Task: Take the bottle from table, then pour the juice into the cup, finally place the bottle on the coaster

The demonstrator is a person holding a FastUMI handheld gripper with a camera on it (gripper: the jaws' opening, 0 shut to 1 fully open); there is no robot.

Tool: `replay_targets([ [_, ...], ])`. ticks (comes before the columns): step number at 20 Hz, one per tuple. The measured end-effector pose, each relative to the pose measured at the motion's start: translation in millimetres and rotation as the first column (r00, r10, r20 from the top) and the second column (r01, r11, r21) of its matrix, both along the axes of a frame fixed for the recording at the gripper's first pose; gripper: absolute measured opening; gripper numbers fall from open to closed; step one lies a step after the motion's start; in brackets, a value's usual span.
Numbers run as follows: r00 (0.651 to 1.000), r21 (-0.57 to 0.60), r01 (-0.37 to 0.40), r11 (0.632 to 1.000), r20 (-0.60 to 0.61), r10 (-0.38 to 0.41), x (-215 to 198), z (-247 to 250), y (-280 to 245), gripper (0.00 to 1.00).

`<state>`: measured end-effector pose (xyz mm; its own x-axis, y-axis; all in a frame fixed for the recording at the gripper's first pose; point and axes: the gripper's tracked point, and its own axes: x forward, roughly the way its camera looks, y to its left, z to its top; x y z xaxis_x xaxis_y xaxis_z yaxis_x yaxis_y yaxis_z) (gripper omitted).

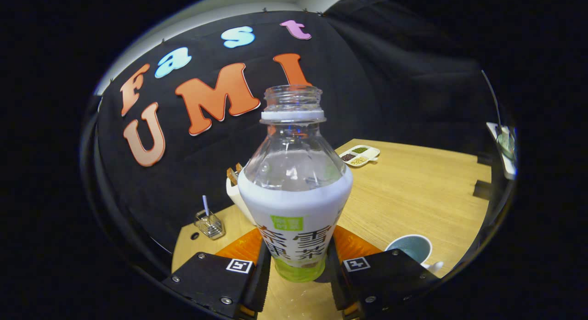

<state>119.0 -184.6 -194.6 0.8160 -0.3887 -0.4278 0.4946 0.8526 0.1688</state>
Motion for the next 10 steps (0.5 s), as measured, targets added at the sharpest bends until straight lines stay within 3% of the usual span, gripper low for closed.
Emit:
replay_targets([
  [6, 0.997, -0.197, -0.019, 0.98, -0.075, 0.005, 12.9, -28.4, -15.9, 0.58],
  [10, 0.989, -0.191, -0.054, 0.98, -0.144, 0.026, 21.2, -65.0, -15.2, 0.58],
])
